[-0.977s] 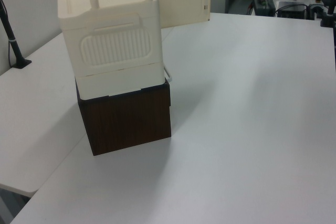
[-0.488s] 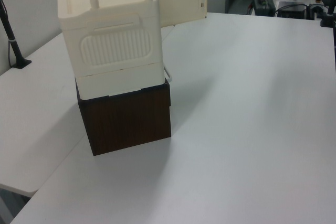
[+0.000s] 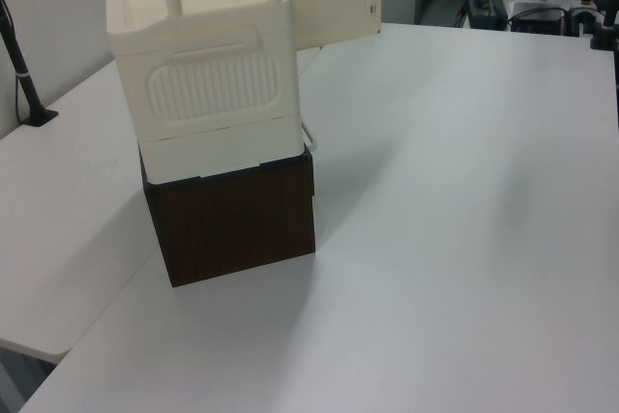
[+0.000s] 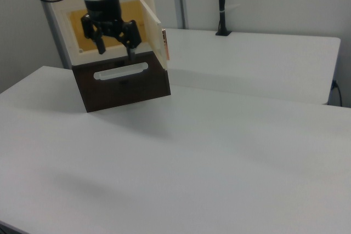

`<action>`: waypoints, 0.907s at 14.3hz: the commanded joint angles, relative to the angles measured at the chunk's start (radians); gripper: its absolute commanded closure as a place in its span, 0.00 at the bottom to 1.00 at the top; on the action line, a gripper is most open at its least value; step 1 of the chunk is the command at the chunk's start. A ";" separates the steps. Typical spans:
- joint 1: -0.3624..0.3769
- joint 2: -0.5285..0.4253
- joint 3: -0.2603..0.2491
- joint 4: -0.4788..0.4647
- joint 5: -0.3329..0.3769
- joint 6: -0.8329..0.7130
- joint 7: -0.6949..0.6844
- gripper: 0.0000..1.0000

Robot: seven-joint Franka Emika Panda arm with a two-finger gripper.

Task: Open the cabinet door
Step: 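Release the door and withdraw the gripper from the cabinet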

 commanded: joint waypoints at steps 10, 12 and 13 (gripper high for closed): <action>0.127 -0.001 -0.067 -0.034 -0.036 -0.011 0.022 0.00; 0.128 -0.001 -0.067 -0.034 -0.038 -0.011 0.022 0.00; 0.130 0.001 -0.065 -0.034 -0.039 -0.011 0.022 0.00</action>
